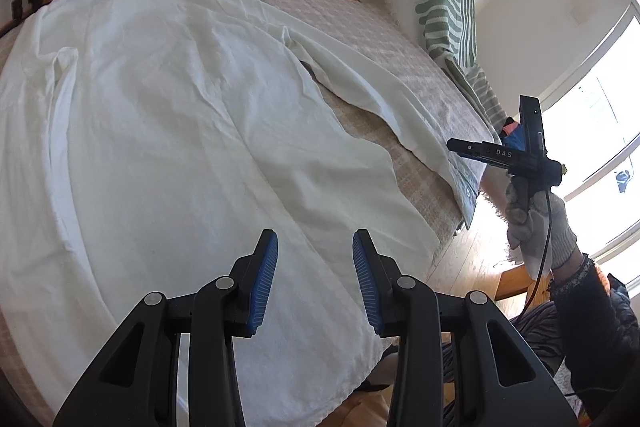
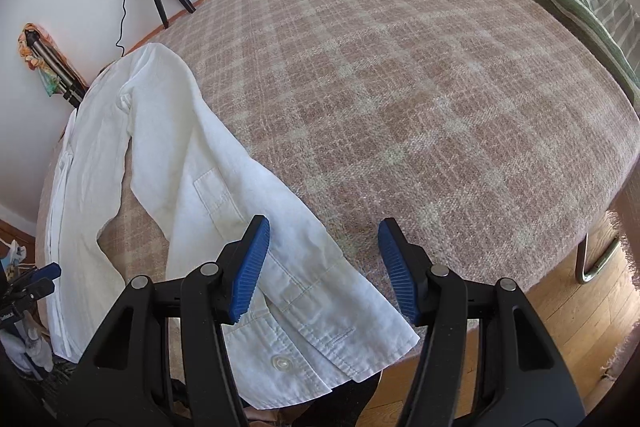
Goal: Fold small clothes
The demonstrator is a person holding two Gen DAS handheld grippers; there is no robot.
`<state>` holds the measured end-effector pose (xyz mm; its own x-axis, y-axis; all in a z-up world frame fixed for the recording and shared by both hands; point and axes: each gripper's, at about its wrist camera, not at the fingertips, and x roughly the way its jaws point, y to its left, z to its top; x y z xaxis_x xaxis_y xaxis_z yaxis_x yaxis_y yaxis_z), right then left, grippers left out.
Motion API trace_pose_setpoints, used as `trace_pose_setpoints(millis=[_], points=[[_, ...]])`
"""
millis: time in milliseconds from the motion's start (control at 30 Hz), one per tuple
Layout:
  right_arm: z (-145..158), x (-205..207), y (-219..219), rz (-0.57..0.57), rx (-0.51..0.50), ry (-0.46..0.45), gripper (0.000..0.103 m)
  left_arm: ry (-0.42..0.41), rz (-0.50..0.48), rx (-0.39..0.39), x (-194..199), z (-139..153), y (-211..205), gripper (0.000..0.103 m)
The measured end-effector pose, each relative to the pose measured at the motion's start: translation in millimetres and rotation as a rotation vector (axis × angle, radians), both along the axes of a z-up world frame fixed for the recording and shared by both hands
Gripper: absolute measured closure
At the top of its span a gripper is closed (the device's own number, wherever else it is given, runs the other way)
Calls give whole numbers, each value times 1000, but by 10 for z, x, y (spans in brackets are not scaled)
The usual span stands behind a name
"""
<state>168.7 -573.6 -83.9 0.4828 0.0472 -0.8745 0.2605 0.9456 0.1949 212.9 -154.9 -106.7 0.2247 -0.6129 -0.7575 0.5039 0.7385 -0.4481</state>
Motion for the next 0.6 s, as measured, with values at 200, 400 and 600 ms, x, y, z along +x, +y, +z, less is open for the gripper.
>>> trace_pose_setpoints(millis=[200,400,600], points=[[-10,5,259,76,-97,2,65,11,7,6,17,-38,-6,66],[59,51,232,41,47,-29,94,-2,11,11,1,-19,14,66],[437,12,421,54,176,-159,94,-1,17,9,-8,-18,52,66]])
